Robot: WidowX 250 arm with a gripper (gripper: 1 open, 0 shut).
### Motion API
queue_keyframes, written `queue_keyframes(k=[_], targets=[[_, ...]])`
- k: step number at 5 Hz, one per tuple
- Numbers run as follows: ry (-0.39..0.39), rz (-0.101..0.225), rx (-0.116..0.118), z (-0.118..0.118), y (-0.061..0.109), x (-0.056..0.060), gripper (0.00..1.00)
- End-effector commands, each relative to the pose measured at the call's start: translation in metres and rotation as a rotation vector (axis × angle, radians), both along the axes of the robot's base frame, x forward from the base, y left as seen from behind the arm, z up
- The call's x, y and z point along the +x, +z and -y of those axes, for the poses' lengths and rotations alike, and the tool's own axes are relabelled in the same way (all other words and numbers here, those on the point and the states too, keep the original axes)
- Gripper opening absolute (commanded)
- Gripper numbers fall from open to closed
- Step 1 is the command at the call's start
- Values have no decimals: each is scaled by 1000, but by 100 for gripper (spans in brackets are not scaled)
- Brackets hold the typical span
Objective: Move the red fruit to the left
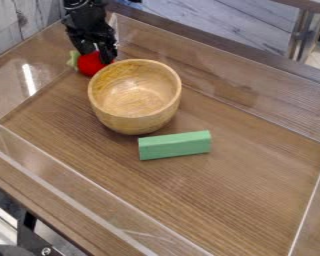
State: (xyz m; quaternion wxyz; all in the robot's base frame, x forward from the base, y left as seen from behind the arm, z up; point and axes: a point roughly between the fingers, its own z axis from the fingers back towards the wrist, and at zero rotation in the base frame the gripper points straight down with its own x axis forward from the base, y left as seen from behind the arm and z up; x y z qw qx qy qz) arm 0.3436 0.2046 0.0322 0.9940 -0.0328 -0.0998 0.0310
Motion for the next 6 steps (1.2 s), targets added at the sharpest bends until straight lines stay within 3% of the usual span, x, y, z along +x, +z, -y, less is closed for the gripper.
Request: queue_keyframes(k=[1, 3, 5, 6], targets=[[11, 17, -5, -5, 14, -5, 100], [-51, -5, -54, -2, 20, 0, 100], [-26, -18, -93, -12, 23, -7, 100], [24, -21, -105, -14, 25, -9, 100]])
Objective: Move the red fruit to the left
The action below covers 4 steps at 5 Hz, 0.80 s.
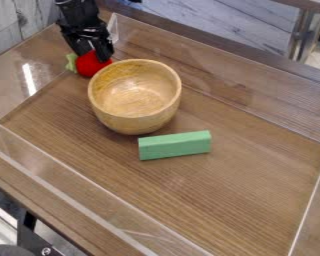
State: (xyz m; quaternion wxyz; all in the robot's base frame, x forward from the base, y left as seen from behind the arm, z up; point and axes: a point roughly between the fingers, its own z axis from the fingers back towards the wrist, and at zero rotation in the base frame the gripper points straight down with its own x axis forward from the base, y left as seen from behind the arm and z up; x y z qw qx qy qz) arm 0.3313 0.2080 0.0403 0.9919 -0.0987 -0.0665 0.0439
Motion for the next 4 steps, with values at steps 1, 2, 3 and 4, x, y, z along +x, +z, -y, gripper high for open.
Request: queue_keyframes(k=[1, 2, 3, 4], targets=[[25, 43, 22, -11, 24, 6, 100], [32, 46, 16, -10, 31, 10, 100], [110, 56, 14, -8, 36, 1, 100], [190, 63, 18, -9, 39, -6, 100]])
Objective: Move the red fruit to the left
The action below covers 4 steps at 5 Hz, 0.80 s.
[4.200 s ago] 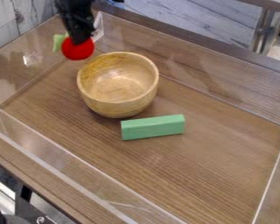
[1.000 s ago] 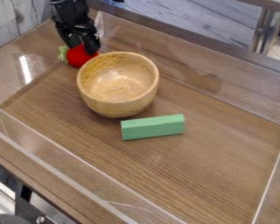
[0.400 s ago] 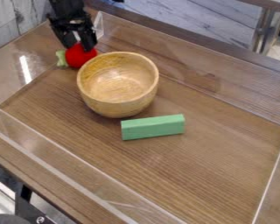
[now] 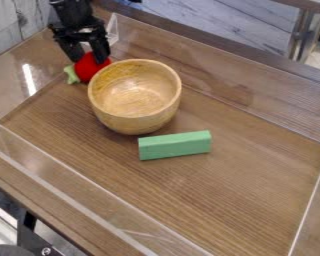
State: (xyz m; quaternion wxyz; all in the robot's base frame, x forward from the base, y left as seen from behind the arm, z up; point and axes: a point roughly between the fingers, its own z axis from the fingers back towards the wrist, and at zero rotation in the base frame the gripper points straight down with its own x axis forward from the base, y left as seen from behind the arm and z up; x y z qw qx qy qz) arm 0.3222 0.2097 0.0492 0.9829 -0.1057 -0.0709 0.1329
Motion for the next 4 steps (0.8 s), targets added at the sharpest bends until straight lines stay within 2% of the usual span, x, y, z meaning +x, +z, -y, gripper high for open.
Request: queue_keyframes(k=[1, 2, 4], targets=[[12, 80, 52, -6, 25, 2, 100], [8, 102, 51, -3, 25, 1, 100], [8, 141, 50, -9, 53, 6, 100]])
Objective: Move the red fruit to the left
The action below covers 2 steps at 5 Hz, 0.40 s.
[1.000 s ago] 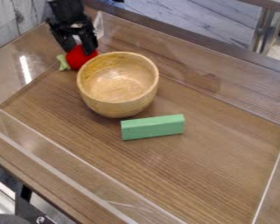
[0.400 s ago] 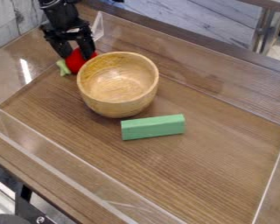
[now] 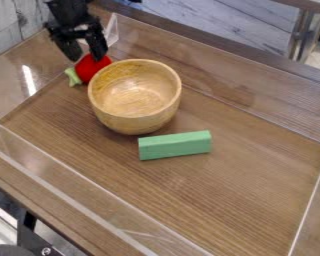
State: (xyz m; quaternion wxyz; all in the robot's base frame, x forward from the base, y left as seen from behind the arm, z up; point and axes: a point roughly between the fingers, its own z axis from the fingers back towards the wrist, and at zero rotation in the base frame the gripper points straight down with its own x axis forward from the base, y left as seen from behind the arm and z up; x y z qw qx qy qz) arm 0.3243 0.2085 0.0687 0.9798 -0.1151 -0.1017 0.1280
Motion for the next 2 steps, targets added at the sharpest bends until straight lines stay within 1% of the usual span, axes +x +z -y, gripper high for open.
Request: queue_keyframes(k=[1, 2], targets=[[4, 93, 60, -10, 38, 9, 100], [-17, 108, 59, -8, 45, 12, 100]])
